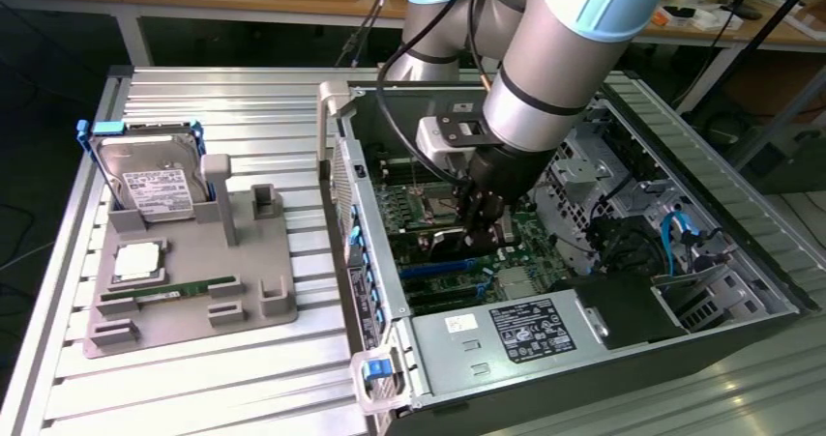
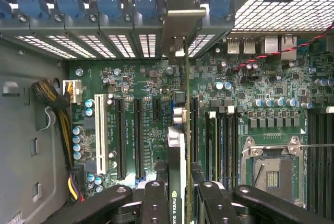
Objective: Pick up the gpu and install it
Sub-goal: 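Insert the gpu into the slot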
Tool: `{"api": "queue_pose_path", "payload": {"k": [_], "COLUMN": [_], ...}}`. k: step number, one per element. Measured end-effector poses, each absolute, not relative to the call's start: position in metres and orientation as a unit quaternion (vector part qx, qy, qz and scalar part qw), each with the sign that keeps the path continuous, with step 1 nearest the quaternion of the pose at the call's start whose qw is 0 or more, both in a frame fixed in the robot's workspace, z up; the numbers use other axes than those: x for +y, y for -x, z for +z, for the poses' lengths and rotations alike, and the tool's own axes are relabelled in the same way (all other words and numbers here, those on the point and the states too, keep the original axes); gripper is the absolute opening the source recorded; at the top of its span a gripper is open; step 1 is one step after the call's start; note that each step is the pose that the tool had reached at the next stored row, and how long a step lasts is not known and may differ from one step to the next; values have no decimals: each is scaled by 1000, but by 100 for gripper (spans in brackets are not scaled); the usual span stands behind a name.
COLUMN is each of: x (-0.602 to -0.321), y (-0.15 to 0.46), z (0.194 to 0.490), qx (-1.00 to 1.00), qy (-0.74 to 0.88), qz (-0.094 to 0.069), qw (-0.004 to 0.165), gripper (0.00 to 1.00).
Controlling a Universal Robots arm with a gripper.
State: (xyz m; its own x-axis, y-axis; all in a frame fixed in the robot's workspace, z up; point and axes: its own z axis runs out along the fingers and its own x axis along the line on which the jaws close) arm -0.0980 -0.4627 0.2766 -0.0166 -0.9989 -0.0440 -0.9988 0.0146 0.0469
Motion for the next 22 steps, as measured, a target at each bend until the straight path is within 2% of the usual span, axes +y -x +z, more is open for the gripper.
{"api": "queue_pose_path", "payload": {"k": [22], "x": [-463], "y": [99], "z": [276], "qx": [-712], "qy": [-701], "qz": [-33], "qw": [0], "gripper": [27]}}
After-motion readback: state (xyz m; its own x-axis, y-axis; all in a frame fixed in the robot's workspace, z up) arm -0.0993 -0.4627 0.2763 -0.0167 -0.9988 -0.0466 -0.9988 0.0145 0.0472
